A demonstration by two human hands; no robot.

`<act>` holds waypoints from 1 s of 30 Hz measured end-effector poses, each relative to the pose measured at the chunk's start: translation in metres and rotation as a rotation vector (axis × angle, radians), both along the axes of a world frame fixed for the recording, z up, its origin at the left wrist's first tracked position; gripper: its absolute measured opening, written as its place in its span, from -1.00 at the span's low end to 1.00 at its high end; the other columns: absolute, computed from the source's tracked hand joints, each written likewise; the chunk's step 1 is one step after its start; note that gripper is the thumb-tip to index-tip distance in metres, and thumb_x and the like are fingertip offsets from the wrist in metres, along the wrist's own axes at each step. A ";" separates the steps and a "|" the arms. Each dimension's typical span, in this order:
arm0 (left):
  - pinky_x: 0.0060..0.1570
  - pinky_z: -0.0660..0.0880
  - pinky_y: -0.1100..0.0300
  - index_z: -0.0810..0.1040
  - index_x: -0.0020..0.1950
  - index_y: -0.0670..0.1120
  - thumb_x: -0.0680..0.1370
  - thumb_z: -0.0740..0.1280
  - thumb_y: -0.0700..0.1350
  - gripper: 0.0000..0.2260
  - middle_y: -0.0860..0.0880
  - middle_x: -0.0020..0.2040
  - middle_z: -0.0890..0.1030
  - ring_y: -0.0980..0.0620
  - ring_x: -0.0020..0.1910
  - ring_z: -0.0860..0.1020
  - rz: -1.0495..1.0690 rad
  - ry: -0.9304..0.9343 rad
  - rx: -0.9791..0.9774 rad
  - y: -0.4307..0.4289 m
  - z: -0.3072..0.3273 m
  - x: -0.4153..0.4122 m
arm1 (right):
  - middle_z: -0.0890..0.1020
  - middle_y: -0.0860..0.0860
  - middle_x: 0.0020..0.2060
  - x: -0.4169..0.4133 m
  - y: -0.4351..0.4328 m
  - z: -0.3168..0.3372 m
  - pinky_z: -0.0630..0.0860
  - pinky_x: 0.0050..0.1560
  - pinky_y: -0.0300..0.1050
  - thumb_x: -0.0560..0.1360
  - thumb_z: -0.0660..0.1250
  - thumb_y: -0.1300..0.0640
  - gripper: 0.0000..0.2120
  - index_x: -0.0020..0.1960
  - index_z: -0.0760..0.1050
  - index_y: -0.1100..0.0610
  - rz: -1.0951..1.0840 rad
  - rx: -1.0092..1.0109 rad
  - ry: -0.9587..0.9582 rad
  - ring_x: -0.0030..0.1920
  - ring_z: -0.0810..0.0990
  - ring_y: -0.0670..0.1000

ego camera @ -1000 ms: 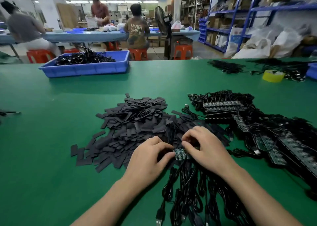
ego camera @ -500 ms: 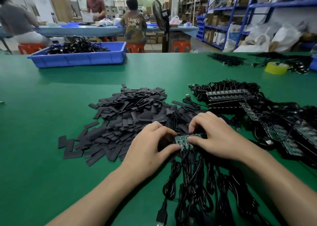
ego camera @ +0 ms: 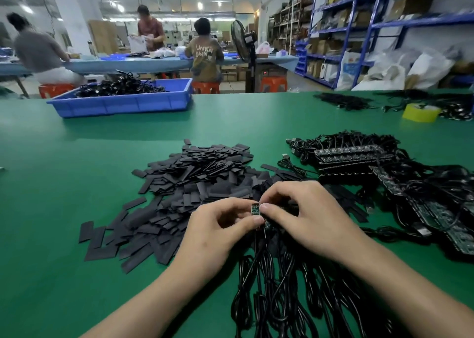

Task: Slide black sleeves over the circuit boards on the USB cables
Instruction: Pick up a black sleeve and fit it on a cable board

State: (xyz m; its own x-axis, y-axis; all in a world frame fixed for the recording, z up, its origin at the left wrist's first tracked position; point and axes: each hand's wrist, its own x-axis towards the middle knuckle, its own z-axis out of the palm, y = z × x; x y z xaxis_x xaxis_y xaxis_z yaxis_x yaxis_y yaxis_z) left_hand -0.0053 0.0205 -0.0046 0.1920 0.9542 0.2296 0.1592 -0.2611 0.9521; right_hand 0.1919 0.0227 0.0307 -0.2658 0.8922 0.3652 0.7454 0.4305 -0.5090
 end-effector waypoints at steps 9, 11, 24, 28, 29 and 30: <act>-0.12 0.62 0.25 0.76 -0.08 0.14 0.34 0.49 0.16 -0.79 0.02 -0.18 0.75 0.07 -0.18 0.71 0.009 -0.014 -0.004 -0.005 0.003 0.000 | 0.68 -0.26 -0.19 0.000 -0.004 -0.010 0.53 0.09 0.01 0.53 0.33 -0.19 -0.84 -0.10 0.62 -0.15 0.027 -0.038 0.065 -0.08 0.63 -0.20; -0.19 0.59 0.28 0.75 -0.10 0.14 0.35 0.49 0.16 -0.80 0.03 -0.21 0.75 0.12 -0.23 0.69 0.015 -0.007 -0.007 -0.005 0.002 0.000 | 0.68 -0.27 -0.19 0.001 -0.004 -0.009 0.50 0.13 -0.02 0.49 0.32 -0.23 -0.82 -0.12 0.63 -0.17 0.023 -0.044 0.079 -0.06 0.63 -0.21; -0.27 0.47 0.39 0.76 -0.08 -0.06 0.40 0.47 0.02 -0.80 0.01 -0.27 0.71 0.19 -0.31 0.58 -0.050 -0.123 -0.019 -0.007 0.008 0.003 | 0.71 -0.16 -0.18 0.009 -0.005 -0.008 0.53 0.06 -0.15 0.54 0.46 0.04 -0.92 -0.14 0.67 -0.06 0.134 -0.135 0.304 -0.08 0.65 -0.17; -0.19 0.54 0.30 0.77 -0.05 -0.03 0.38 0.48 0.04 -0.77 -0.07 -0.19 0.73 0.09 -0.24 0.60 -0.074 -0.154 -0.056 -0.006 0.009 0.003 | 0.72 -0.09 -0.19 0.011 -0.003 -0.010 0.54 -0.01 -0.22 0.54 0.47 0.10 -0.93 -0.12 0.68 0.02 0.197 -0.183 0.392 -0.14 0.65 -0.17; -0.19 0.53 0.28 0.77 -0.02 -0.03 0.39 0.48 0.05 -0.75 -0.07 -0.18 0.73 0.08 -0.23 0.59 -0.089 -0.167 -0.067 -0.006 0.009 0.003 | 0.72 -0.07 -0.20 0.010 -0.003 -0.010 0.53 -0.02 -0.26 0.53 0.47 0.09 -0.94 -0.12 0.68 0.05 0.226 -0.212 0.439 -0.15 0.65 -0.17; -0.21 0.51 0.28 0.76 0.00 -0.04 0.39 0.48 0.05 -0.74 -0.07 -0.19 0.72 0.06 -0.25 0.56 -0.102 -0.178 -0.077 -0.005 0.008 0.003 | 0.72 -0.06 -0.21 0.010 -0.004 -0.010 0.53 -0.03 -0.29 0.50 0.46 0.05 -0.90 -0.12 0.68 0.06 0.249 -0.236 0.484 -0.15 0.65 -0.18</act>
